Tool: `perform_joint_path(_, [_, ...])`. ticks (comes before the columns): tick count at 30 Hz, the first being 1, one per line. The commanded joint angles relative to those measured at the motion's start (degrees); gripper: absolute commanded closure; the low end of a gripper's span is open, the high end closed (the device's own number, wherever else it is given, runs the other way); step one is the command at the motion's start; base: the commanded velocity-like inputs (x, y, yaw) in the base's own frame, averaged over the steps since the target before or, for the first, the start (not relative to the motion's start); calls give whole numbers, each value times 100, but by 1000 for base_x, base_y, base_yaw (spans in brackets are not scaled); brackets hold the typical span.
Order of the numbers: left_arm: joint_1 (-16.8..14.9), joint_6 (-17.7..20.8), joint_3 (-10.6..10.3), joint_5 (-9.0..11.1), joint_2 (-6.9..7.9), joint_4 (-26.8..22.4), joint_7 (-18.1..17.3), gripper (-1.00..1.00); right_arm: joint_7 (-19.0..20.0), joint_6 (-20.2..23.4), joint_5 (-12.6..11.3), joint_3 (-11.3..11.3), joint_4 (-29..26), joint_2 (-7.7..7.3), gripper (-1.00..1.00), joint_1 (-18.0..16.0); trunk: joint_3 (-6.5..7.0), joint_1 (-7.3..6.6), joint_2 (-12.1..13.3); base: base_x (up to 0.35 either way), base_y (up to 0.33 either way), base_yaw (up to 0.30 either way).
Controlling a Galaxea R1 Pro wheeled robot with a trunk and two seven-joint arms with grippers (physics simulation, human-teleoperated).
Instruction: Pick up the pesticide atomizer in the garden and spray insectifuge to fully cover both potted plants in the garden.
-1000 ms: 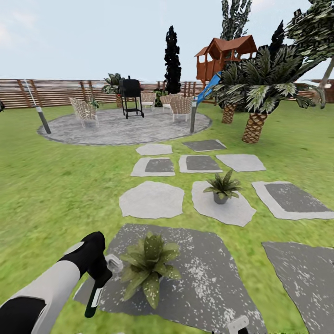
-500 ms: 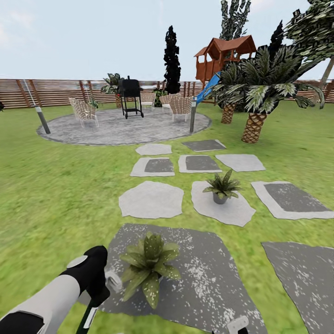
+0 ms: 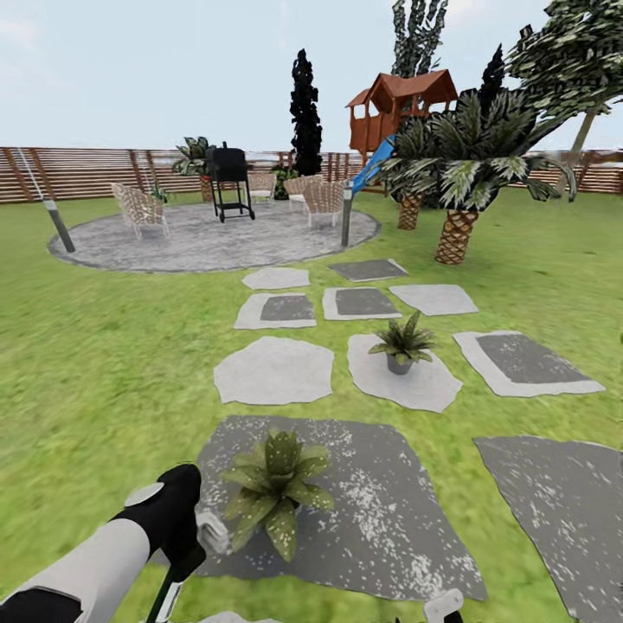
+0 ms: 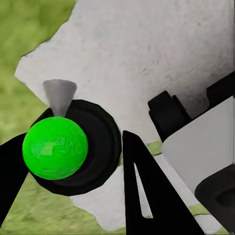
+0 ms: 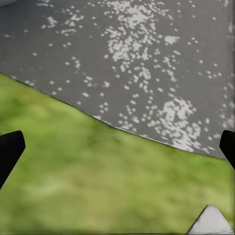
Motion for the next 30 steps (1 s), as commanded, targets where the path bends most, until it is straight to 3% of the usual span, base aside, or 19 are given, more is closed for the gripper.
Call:
perform_joint_path(1, [85,27,-21,-57,-16,-30,-48,100,16,-21,37,-49,5,0,-100,-4,-5,-1,-2,0,4,-92])
perform_joint_path(12, [216,9,98,-58,46,-32,-29,100,15,-21,37,-49,5,4,-100,-4,-5,-1,-2,0,21,-7])
perform_joint_path(21, [216,9,120,-18,-17,-111,-28,100,16,-21,37,-49,5,1,-100,-4,-5,-1,-2,0,112,-1])
perform_joint_path(30, [327,-22,110,122,21,-73,-28,100,17,-21,37,-49,5,1,-100,-4,-5,-1,-2,0,1,-248])
